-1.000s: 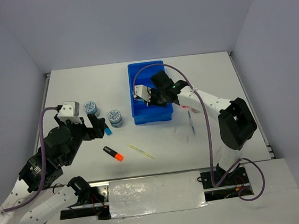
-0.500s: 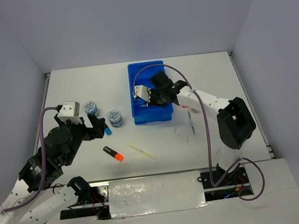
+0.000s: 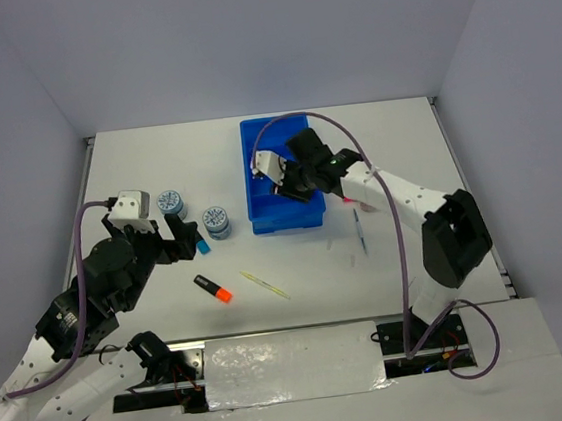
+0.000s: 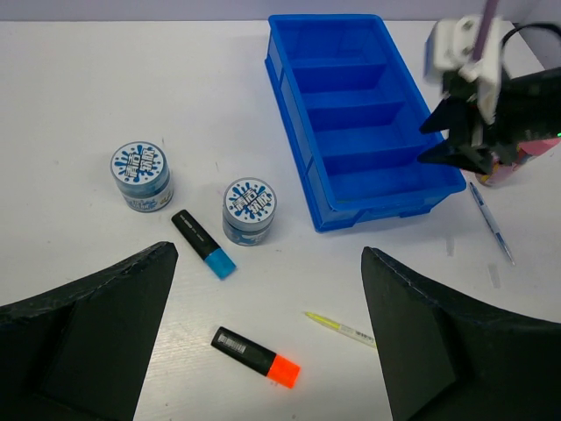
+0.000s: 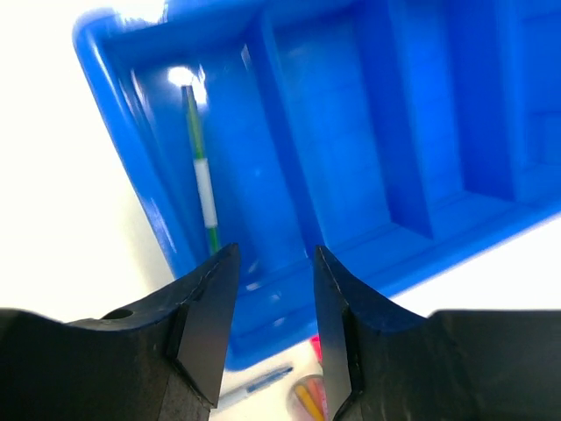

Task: Sort the stationery into containers
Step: Place the pen in the storage box, then pick up the pen from the center of the board.

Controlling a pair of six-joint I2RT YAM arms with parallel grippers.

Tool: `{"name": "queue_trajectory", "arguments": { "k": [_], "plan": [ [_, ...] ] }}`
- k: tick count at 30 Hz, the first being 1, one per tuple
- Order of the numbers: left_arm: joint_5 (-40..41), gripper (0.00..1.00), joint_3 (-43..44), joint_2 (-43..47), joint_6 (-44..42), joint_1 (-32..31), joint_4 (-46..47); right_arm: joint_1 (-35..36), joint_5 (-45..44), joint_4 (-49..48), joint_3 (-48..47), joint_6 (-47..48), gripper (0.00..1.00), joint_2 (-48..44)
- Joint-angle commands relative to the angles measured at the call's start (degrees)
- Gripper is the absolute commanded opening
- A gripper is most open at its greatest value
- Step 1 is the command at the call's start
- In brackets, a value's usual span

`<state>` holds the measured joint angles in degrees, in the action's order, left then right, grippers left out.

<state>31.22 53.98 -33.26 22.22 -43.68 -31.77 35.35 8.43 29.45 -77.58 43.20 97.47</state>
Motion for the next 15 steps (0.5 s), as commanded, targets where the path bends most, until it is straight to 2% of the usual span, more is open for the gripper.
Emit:
{"name": "queue_trajectory", "arguments": {
  "k": [1,6,9,11,13,15],
  "plan": [
    [0.4,0.99,0.3,-0.5,-0.8,0.2,2.0,-0.4,2.6,-6.2,-2.8,-8.7,0.47,-9.3],
    [1.7,0.99,0.6,-1.1,0.2,0.2,1.1,-0.2,-1.8,-15.5,1.1,-24.1,0.49,-23.6],
    [3.0,0.99,0.8,-1.5,1.9,0.2,0.7,-0.2,-10.1,-21.3,8.4,-38.0,0.48,-32.4],
    [4.0,0.99,1.2,-2.5,3.1,0.2,-0.5,-0.2,-11.4,-21.2,12.2,-40.4,0.48,-35.4],
    [5.3,0.99,2.6,-4.9,5.0,0.3,-2.6,-0.3,-12.6,-17.6,13.5,-43.1,0.59,-38.3],
    [6.0,0.99,3.6,-7.2,6.2,0.3,-3.4,-0.3,-13.1,-13.1,13.9,-47.0,0.61,-39.9]
  ]
}}
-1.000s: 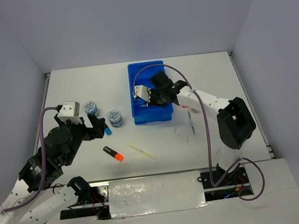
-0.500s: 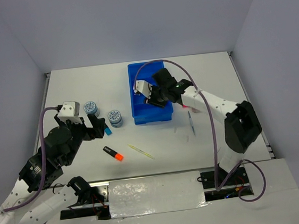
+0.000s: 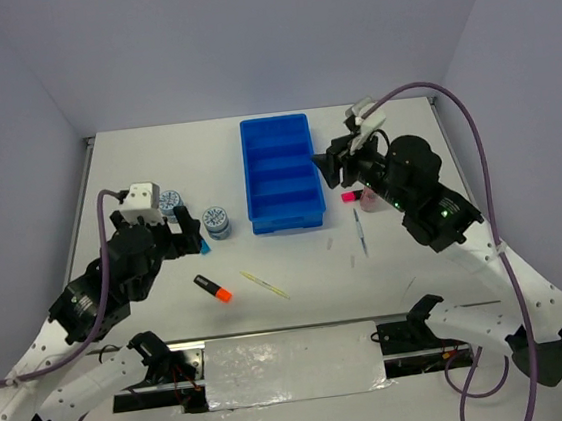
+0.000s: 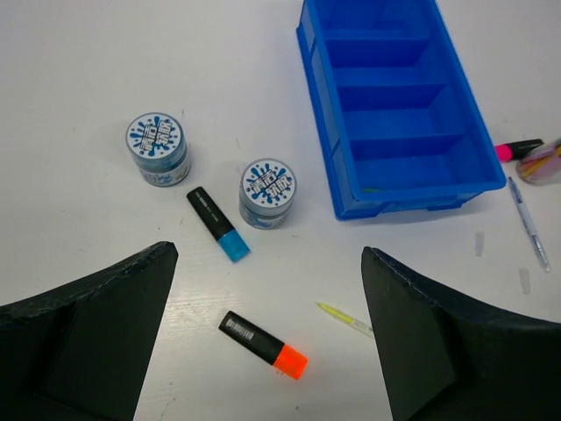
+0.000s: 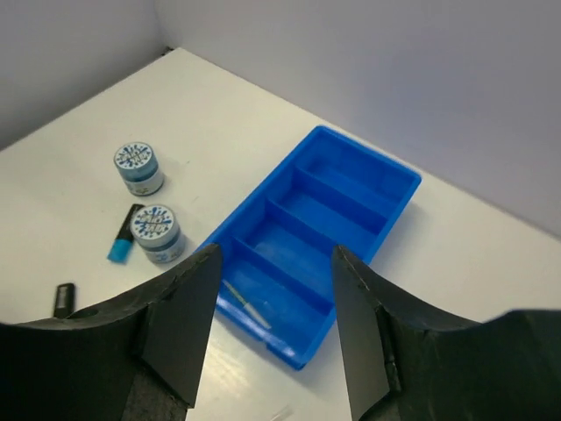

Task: Sort the stationery into containers
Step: Pick up the pen from the center of the board.

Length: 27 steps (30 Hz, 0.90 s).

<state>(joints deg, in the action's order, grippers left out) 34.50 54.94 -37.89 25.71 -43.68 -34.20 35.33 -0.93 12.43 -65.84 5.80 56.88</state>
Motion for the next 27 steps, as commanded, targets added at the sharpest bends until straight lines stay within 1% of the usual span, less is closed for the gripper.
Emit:
{"name": "queue_trajectory", "arguments": {
  "k": [1,3,5,6,7,10,13,15,18,19,21,23,27],
  "plan": [
    [2.9,0.99,2.9,-3.1,3.0,0.6,-1.4,-0.5,-3.8,5.1,2.9,-10.8,0.61,0.2],
    [3.3,0.99,3.0,-3.9,3.8,1.0,-2.2,-1.0,-3.7,8.0,4.2,-14.5,0.64,-1.0],
    [4.5,0.99,2.9,-4.0,4.3,1.2,-3.0,-1.5,-4.5,11.4,6.3,-16.1,0.65,-1.3],
    [4.8,0.99,2.7,-3.9,4.3,1.2,-3.2,-2.0,-6.5,12.8,7.6,-17.3,0.66,-1.1],
    [4.8,0.99,2.5,-3.9,4.1,1.2,-3.1,-2.6,-7.1,16.5,8.0,-18.1,0.66,-0.7],
    [4.8,0.99,2.0,-3.7,3.4,1.2,-2.7,-4.4,-8.3,19.5,10.8,-20.2,0.66,0.0],
    [4.7,0.99,2.0,-4.3,2.9,1.1,-2.7,-5.2,-9.1,18.7,15.4,-21.8,0.62,-0.1],
    [4.6,0.99,1.9,-4.8,2.5,1.2,-2.7,-5.5,-8.9,17.8,18.0,-23.9,0.57,0.2],
    [4.6,0.99,2.0,-5.4,2.2,1.1,-2.9,-6.2,-12.7,16.8,20.3,-26.5,0.52,2.3],
    [4.5,0.99,1.9,-5.5,2.1,1.2,-2.9,-6.8,-12.3,16.0,20.8,-26.4,0.51,3.8],
    [4.0,0.99,1.7,-5.4,2.0,1.2,-2.6,-6.8,-10.9,15.0,21.9,-24.4,0.5,5.6],
    [3.7,0.99,1.4,-5.4,1.7,1.2,-2.4,-9.5,-10.7,14.0,22.2,-21.8,0.49,8.5],
    [2.9,0.99,1.5,-5.8,1.2,1.2,-2.1,-11.0,-10.1,11.0,21.8,-17.2,0.46,13.2]
  ]
}}
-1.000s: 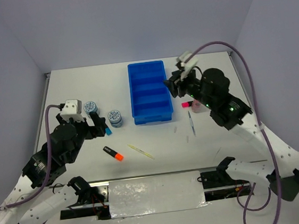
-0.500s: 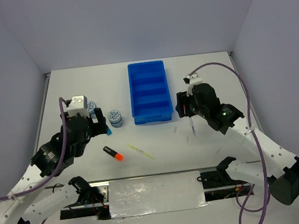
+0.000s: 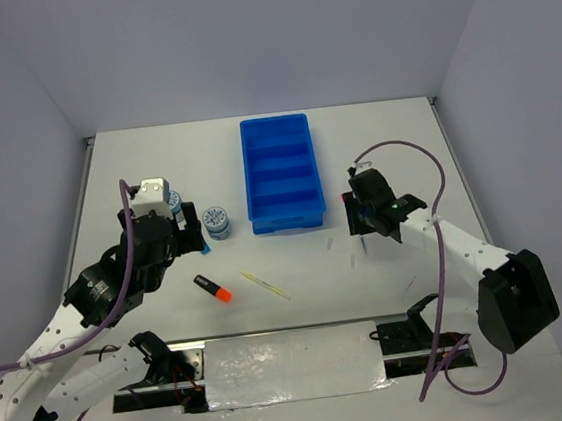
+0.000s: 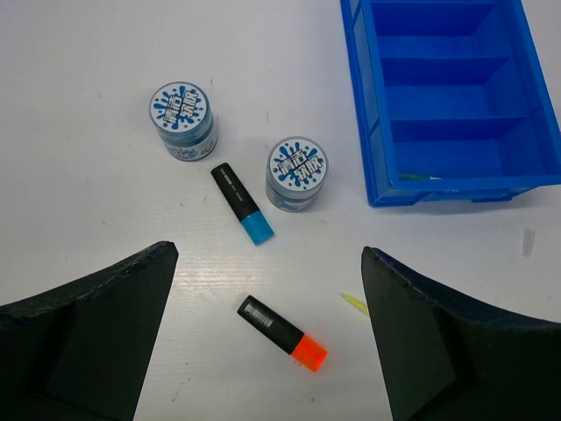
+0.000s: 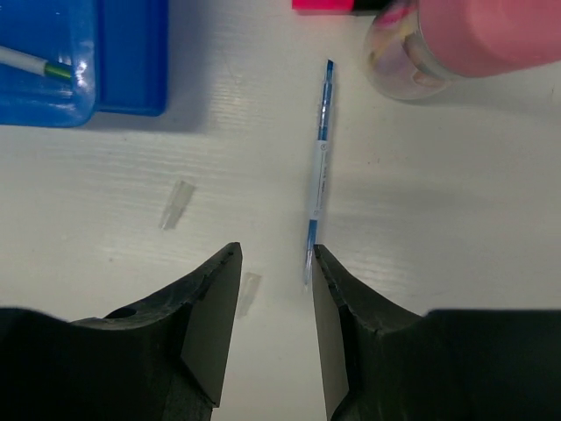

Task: Sort the stationery into containers
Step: Pick up the pen from the center of the board.

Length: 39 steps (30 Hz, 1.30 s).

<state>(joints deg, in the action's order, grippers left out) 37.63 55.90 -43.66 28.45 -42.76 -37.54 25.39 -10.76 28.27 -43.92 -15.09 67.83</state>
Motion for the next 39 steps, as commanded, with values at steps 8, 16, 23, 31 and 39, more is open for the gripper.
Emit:
{"name": "queue_trajectory", "arguments": {
  "k": [8,16,23,31,39],
  "plan": [
    [-1.4,0.99,0.3,0.0,-2.4,0.3,1.9,-3.8,0.1,-6.8,-3.0,7.5,0.46,13.1],
    [-2.0,0.99,0.2,0.1,-3.2,0.3,2.4,-4.1,0.6,-5.5,-4.2,8.7,0.49,15.9],
    [-2.1,0.99,0.0,0.9,-3.4,0.3,2.5,-4.7,4.0,-4.5,-5.0,9.2,0.48,18.7],
    [-2.6,0.99,-0.1,1.5,-3.7,0.3,2.9,-6.1,6.9,-3.8,-5.6,9.4,0.47,20.8],
    [-2.8,0.99,-0.1,1.8,-3.9,0.2,3.0,-6.2,7.7,-3.0,-6.3,9.5,0.43,22.7]
  ]
}}
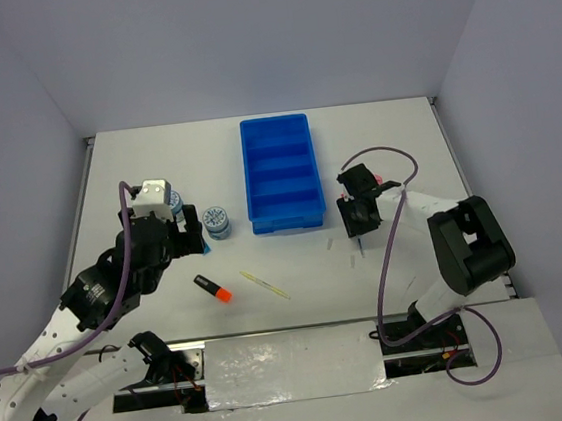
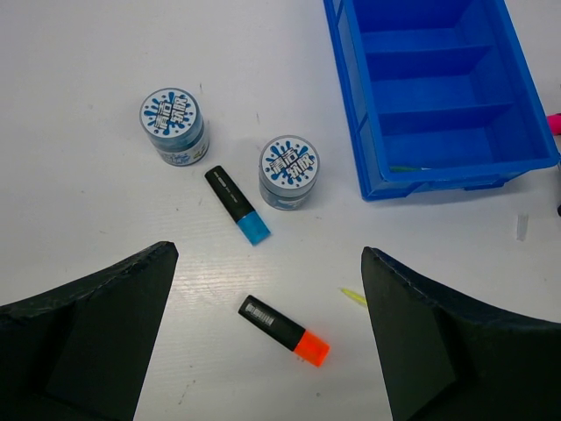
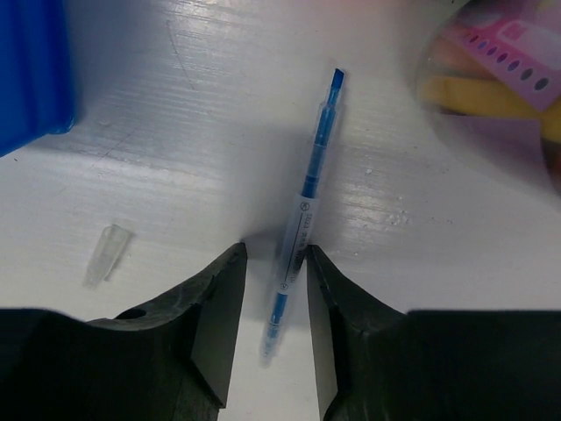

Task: Sort the stationery into containers
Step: Pick up the pen from the center of the board.

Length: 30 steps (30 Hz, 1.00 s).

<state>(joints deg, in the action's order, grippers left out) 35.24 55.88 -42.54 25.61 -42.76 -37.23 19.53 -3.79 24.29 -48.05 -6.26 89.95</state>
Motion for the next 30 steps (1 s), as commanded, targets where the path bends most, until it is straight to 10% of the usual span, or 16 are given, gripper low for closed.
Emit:
{"name": "queue_trajectory", "arguments": {
  "k": [1,17,30],
  "plan": [
    [-0.5,0.99,-0.1,0.7,-1.2,0.2,2.7,-0.4,0.9,0.8,-2.1,0.5,0.41,0.6],
    [-1.1,0.99,-0.2,1.1,-1.3,0.3,3.0,-0.3,0.5,0.9,-3.0,-0.1,0.0,0.2],
    [-4.1,0.99,0.5,-0.3,0.5,0.3,3.6,0.4,1.9,8.2,-4.9,-5.7,0.0,-27.4]
  ]
}}
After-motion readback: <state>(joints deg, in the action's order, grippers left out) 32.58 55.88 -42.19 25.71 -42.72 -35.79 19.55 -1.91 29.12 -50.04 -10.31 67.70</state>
